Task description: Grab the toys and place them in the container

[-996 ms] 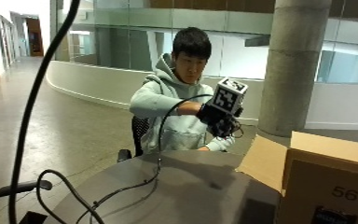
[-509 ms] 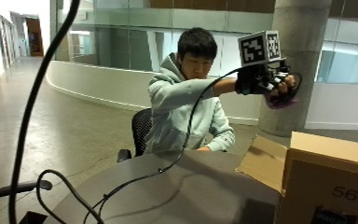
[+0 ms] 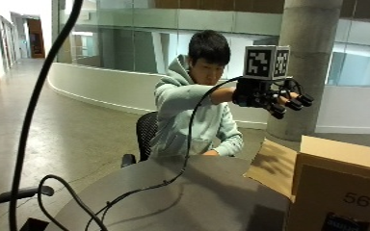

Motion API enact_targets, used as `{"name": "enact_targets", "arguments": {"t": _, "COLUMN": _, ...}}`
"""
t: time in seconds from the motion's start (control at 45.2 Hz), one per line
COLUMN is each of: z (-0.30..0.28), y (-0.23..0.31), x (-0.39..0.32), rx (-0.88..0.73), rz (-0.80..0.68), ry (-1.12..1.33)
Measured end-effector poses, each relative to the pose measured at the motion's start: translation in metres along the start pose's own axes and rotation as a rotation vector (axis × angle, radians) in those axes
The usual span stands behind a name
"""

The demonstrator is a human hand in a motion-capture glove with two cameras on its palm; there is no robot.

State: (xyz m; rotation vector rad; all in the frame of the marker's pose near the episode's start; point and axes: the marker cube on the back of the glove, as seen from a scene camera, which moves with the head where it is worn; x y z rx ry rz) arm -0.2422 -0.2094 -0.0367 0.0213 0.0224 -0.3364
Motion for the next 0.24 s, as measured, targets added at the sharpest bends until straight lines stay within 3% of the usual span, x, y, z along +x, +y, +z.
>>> {"name": "enact_targets", "arguments": {"t": 0.243, "z": -0.009, "y": 0.027, "x": 0.024, "rx": 0.026, "rz": -0.019, "ry": -0.007}}
